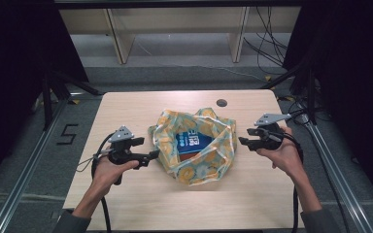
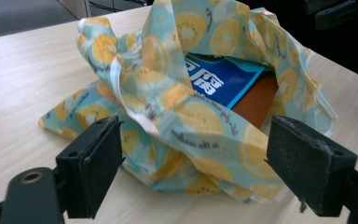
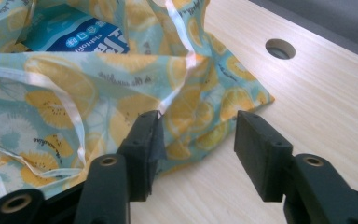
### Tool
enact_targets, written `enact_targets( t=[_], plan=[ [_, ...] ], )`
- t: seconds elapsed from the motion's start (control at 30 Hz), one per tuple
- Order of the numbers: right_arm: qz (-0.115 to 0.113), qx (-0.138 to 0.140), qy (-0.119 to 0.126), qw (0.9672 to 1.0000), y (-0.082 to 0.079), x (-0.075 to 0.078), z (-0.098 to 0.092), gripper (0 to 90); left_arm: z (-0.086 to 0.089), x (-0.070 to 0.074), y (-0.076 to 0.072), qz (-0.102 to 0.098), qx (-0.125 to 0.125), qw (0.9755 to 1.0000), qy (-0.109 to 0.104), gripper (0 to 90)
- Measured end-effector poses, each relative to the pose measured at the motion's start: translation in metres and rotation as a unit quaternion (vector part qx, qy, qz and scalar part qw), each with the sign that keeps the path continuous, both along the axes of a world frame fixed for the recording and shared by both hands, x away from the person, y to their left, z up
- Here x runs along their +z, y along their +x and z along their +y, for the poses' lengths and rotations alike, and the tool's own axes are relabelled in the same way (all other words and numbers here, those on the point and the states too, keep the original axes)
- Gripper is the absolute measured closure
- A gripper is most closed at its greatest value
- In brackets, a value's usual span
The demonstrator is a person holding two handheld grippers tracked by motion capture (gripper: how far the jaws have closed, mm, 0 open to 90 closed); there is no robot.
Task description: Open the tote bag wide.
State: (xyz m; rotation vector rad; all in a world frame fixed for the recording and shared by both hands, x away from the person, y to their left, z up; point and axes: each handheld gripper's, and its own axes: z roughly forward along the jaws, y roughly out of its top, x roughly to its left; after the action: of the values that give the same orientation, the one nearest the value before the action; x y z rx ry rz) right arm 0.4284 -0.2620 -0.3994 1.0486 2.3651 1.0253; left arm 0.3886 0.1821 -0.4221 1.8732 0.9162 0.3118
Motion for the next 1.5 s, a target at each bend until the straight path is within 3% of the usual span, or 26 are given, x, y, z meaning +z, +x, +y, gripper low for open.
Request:
enact_targets(
  t=[0.1,0.2,0.4,0.47,0.5,0.57,0.63,0.7,0.93,1.07,1.1,1.23,1.37,1.43,1.5],
  plan=[
    [-0.006,0.003,0.001,1.0000,-0.005,-0.005,-0.004,46.4,0.001,-0.004,-0.009,0.003,0.003,1.0000,-0.004,16.8],
    [0.002,0.001,0.007,1.0000,-0.011,-0.010,-0.006,44.0,0.002,-0.008,-0.017,0.001,0.008,0.9999,-0.008,16.8],
    [0.002,-0.001,0.014,0.9999,-0.016,-0.018,-0.010,40.0,0.002,-0.016,-0.032,-0.003,0.011,0.9999,0.000,16.5],
    [0.013,-0.008,0.017,0.9997,-0.020,-0.019,-0.010,38.8,0.002,-0.019,-0.037,-0.009,0.011,0.9999,-0.002,16.5],
    [0.002,-0.001,0.007,1.0000,-0.020,-0.020,-0.011,37.5,0.001,-0.021,-0.040,-0.009,0.017,0.9998,0.000,16.5],
    [0.009,-0.010,0.009,0.9999,-0.024,-0.024,-0.009,35.4,0.001,-0.026,-0.045,-0.011,0.018,0.9997,0.009,16.5],
    [0.015,-0.012,0.003,0.9998,-0.028,-0.026,-0.008,34.6,0.000,-0.032,-0.050,-0.001,0.018,0.9998,-0.002,16.5],
    [0.008,-0.016,0.008,0.9998,-0.030,-0.029,-0.008,33.5,0.002,-0.036,-0.054,-0.004,0.014,0.9998,0.011,16.5],
    [0.010,-0.018,0.003,0.9998,-0.042,-0.037,-0.006,32.2,0.002,-0.048,-0.065,0.002,0.020,0.9998,0.004,16.5],
    [0.012,-0.019,0.002,0.9997,-0.048,-0.040,-0.005,32.2,0.004,-0.052,-0.068,-0.006,0.013,0.9996,0.024,16.6],
    [0.011,-0.021,0.004,0.9997,-0.050,-0.041,-0.005,32.2,0.003,-0.054,-0.070,0.001,0.023,0.9995,0.019,16.8],
    [0.017,-0.023,0.002,0.9996,-0.059,-0.044,-0.005,32.2,0.005,-0.059,-0.074,0.007,0.023,0.9995,0.023,16.8],
    [0.022,-0.020,0.000,0.9996,-0.069,-0.050,-0.004,32.2,0.006,-0.064,-0.080,0.000,0.013,0.9986,0.050,18.2],
    [0.024,-0.019,-0.002,0.9995,-0.075,-0.053,-0.003,32.2,0.006,-0.067,-0.082,0.009,0.018,0.9991,0.036,18.2],
    [0.030,-0.018,-0.004,0.9994,-0.081,-0.056,-0.002,32.2,0.008,-0.068,-0.083,0.010,0.010,0.9989,0.046,18.0]
  ],
)
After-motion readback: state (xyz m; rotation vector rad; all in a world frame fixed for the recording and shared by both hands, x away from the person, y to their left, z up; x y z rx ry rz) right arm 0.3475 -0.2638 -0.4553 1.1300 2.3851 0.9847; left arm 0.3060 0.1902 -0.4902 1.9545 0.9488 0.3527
